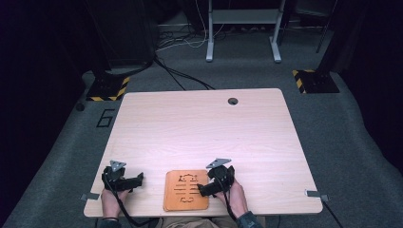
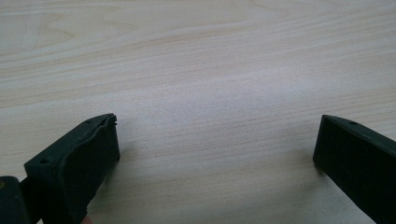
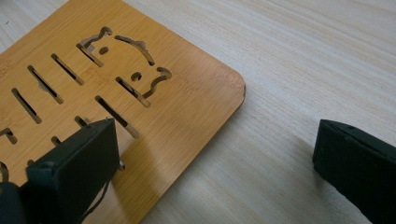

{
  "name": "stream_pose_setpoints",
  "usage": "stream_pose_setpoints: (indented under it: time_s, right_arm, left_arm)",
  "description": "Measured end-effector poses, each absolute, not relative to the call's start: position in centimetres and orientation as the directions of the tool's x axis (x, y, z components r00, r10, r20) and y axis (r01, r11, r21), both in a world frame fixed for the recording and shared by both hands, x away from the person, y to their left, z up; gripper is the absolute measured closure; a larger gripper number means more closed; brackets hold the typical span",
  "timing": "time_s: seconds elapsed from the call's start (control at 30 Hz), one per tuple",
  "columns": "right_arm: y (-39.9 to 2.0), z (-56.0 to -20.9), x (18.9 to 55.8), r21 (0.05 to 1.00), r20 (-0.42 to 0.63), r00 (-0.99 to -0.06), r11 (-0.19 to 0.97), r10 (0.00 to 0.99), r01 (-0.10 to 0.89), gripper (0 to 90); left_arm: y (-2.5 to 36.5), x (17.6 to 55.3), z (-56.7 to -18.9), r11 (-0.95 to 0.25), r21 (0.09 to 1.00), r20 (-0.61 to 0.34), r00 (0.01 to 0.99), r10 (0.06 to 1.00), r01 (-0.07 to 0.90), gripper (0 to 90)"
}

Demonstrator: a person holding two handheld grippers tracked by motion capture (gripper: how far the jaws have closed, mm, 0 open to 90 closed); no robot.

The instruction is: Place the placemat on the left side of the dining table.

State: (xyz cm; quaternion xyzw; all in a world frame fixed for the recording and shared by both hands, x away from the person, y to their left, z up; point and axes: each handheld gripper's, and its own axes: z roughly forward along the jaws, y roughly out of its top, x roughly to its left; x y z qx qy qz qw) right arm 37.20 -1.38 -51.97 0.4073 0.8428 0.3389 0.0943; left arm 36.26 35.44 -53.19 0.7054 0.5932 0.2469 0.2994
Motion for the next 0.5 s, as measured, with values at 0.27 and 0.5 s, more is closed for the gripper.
stream_pose_setpoints:
  time_s: [0.27,0.5]
  right_arm:
    - [-1.61,-51.98,37.21,0.649,0.117,-0.653,0.44,0.748,0.621,0.0]
    - [-1.82,-51.92,37.28,0.643,0.119,-0.657,0.446,0.745,0.623,0.0]
  left_arm:
    - [35.44,36.25,-53.19,-0.118,0.715,-0.006,0.174,0.985,0.689,0.1]
    - [35.44,36.25,-53.19,-0.118,0.715,-0.006,0.174,0.985,0.689,0.1]
